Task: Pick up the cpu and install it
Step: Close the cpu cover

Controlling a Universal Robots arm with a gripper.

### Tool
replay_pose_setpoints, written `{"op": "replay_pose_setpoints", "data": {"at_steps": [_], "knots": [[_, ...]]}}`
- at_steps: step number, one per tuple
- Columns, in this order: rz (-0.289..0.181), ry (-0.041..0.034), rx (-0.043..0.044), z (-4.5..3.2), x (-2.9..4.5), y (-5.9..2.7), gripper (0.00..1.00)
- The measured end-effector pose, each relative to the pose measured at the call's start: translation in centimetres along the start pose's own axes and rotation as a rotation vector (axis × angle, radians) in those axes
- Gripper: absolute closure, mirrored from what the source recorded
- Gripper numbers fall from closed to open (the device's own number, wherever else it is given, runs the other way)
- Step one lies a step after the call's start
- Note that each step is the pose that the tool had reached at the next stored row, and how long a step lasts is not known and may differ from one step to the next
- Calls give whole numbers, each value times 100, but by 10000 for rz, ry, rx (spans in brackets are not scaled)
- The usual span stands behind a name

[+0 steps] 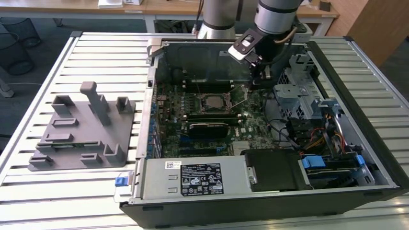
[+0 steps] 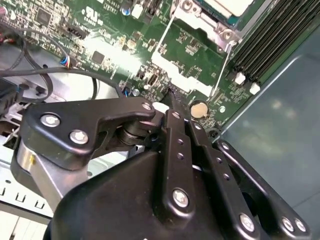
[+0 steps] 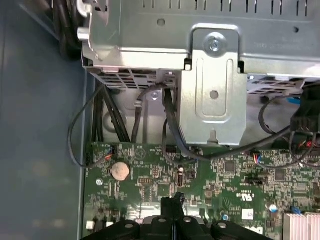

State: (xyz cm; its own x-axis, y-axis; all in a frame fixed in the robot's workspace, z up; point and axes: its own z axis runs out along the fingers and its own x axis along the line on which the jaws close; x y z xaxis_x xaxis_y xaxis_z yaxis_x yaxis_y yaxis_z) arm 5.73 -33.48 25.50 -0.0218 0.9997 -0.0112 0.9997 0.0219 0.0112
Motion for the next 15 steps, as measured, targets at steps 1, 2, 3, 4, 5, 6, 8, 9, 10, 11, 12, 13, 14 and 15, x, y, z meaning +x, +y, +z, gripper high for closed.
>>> {"op": "replay_pose_setpoints", "data": {"at_steps": [1, 2, 3, 4, 5, 6, 8, 9, 10, 11, 12, 13, 14, 15], "knots": [[-1, 0, 2, 7, 4, 14, 89], [0, 0, 4, 13, 6, 28, 89], [0, -1, 5, 20, 7, 33, 89], [0, -1, 6, 29, 7, 34, 89], [2, -1, 6, 42, 7, 34, 89], [0, -1, 6, 56, 8, 37, 89], [0, 0, 7, 84, 11, 42, 89], [1, 0, 7, 101, 11, 43, 89], [1, 0, 7, 121, 12, 42, 89], [1, 0, 7, 139, 13, 42, 89], [0, 0, 7, 155, 16, 42, 89], [0, -1, 8, 166, 18, 39, 89], [0, 0, 7, 175, 20, 35, 89], [-1, 0, 7, 181, 21, 29, 89]]}}
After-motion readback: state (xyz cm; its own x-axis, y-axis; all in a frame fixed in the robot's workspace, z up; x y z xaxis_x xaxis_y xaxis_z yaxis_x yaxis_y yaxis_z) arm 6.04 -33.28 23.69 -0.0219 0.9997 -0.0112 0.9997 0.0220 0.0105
